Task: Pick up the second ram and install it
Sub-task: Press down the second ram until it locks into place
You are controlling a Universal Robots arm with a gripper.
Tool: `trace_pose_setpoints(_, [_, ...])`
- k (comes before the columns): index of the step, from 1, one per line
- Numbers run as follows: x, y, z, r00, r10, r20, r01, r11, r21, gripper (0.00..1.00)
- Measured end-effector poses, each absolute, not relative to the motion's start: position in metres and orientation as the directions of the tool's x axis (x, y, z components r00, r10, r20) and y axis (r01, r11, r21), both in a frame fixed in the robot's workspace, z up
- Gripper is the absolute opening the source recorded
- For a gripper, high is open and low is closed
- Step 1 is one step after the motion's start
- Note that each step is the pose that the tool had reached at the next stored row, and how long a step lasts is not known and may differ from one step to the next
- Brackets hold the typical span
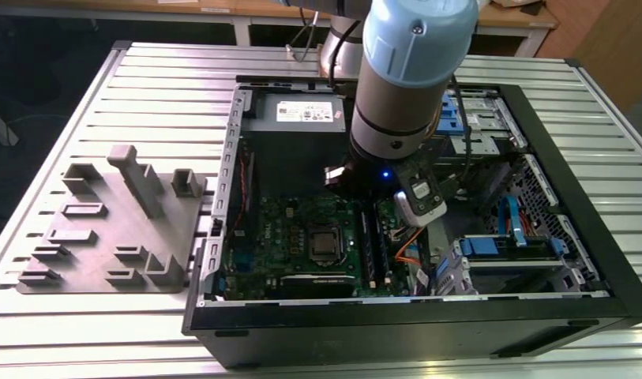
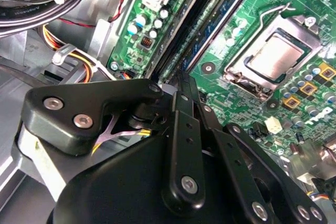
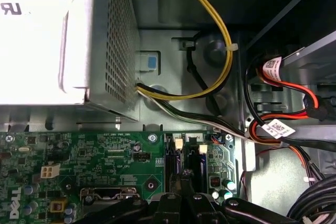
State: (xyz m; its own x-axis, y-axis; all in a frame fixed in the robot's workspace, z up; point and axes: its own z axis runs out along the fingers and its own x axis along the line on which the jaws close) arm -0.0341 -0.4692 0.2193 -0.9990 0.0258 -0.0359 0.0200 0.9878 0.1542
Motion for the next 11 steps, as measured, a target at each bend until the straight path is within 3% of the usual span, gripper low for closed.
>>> trace_pose_setpoints(11, [-0.0341, -0.4692, 0.2165, -0.999, 0.026, -0.036, 0.020, 0.988, 0.154, 0.07])
